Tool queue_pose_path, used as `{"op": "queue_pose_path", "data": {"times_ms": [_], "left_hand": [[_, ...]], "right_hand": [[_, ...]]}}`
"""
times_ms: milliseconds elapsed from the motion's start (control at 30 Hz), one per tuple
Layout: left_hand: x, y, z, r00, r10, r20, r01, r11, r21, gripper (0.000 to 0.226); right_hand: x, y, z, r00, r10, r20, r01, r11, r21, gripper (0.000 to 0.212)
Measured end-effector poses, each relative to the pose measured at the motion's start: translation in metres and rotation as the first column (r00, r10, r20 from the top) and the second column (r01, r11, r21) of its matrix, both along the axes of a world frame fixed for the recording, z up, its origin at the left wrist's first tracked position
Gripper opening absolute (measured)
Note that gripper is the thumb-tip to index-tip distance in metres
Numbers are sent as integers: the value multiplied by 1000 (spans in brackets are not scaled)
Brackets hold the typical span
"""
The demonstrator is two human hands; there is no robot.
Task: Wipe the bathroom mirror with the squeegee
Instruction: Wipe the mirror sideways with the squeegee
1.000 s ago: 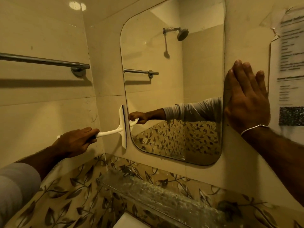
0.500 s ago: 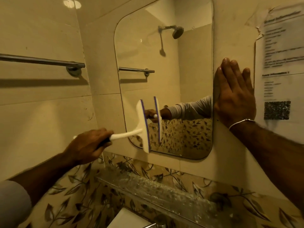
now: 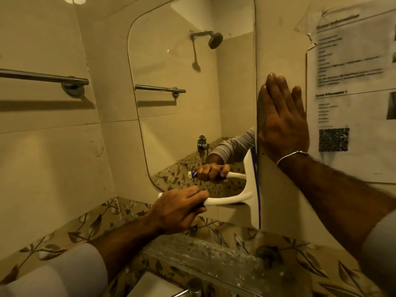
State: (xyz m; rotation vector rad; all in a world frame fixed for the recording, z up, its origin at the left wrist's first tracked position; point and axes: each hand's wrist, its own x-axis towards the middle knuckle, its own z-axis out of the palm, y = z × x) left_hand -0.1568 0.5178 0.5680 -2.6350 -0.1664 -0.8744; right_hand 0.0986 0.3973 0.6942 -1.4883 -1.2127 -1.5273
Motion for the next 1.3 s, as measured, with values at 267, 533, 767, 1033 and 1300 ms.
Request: {"op": "queue_pose_path", "data": {"times_ms": [267,533,767,1033,1300], "left_hand": [[-6,22,-1,998,45,-53,-43,998,43,24],[-32,49,-2,991,84,-100,-81,996,35,24],[-72,78,0,979,144,-147,-138,989,52,26],[-130,117,9,938,284,-196,-278,959,62,24],[-199,145,12,888,436,-145,-438,899,19,34]], "right_hand": [[-1,1,0,1000,21,-9,-21,1000,18,73],[-1,1,0,999,34,3,-34,999,21,66],[-3,1,0,999,36,-4,-36,999,16,65],[-3,0,0,1000,28,-11,-28,1000,-3,68],[-4,0,0,999,36,-34,-36,999,-20,67]]}}
